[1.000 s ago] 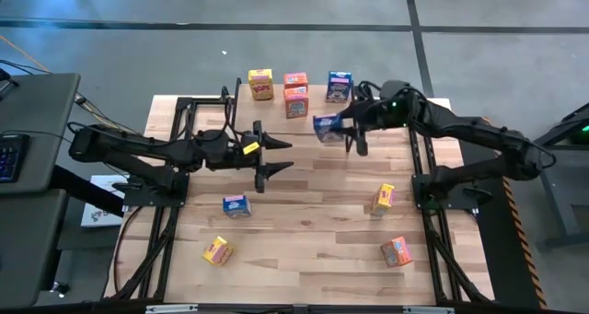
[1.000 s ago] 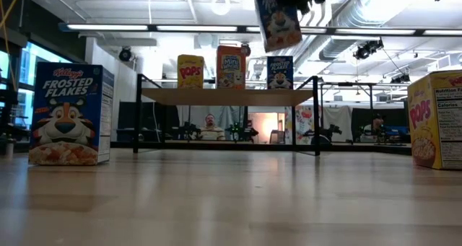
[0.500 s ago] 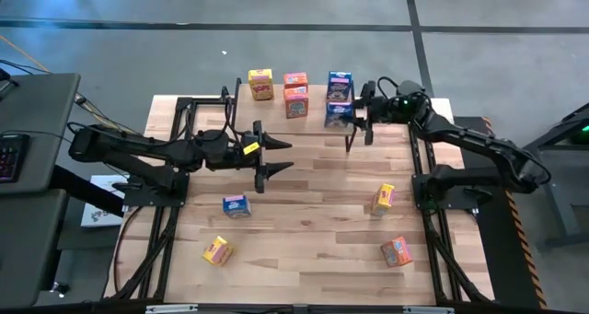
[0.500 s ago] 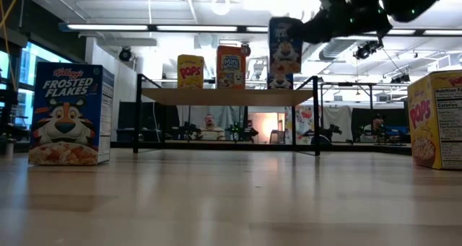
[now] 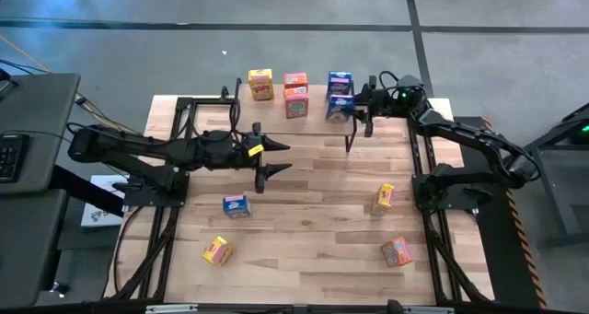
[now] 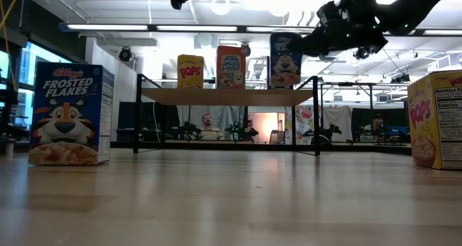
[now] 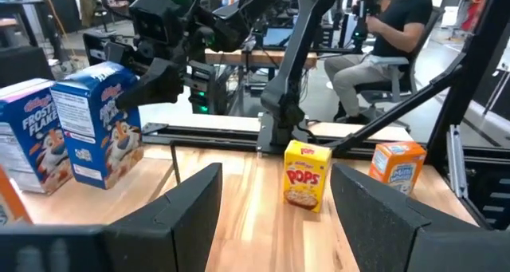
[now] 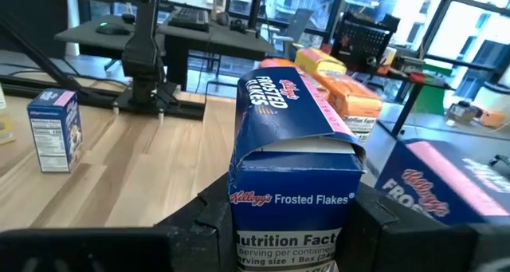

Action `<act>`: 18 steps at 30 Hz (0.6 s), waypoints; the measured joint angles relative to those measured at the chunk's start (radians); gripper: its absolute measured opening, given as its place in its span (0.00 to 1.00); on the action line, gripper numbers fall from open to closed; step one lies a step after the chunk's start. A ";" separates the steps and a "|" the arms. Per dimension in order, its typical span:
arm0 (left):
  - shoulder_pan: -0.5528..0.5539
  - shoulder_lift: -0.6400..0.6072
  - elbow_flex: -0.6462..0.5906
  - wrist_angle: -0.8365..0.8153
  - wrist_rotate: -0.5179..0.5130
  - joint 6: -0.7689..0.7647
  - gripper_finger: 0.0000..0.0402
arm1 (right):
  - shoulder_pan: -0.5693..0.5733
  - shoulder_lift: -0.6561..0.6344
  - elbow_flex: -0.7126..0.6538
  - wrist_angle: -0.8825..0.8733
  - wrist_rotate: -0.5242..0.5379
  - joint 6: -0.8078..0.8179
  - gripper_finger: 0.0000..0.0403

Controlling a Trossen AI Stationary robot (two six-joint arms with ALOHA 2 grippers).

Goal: Stack cereal on shelf
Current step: Put the top blue cereal box on the shelf aligned with the other blue cereal box

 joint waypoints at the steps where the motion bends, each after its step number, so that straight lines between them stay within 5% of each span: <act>1: 0.005 0.000 0.000 -0.007 0.000 0.000 0.56 | 0.000 0.009 0.004 0.000 -0.001 0.000 0.34; 18: 0.059 0.000 0.000 -0.017 -0.003 0.058 0.56 | -0.045 0.024 0.011 -0.008 -0.014 -0.016 0.34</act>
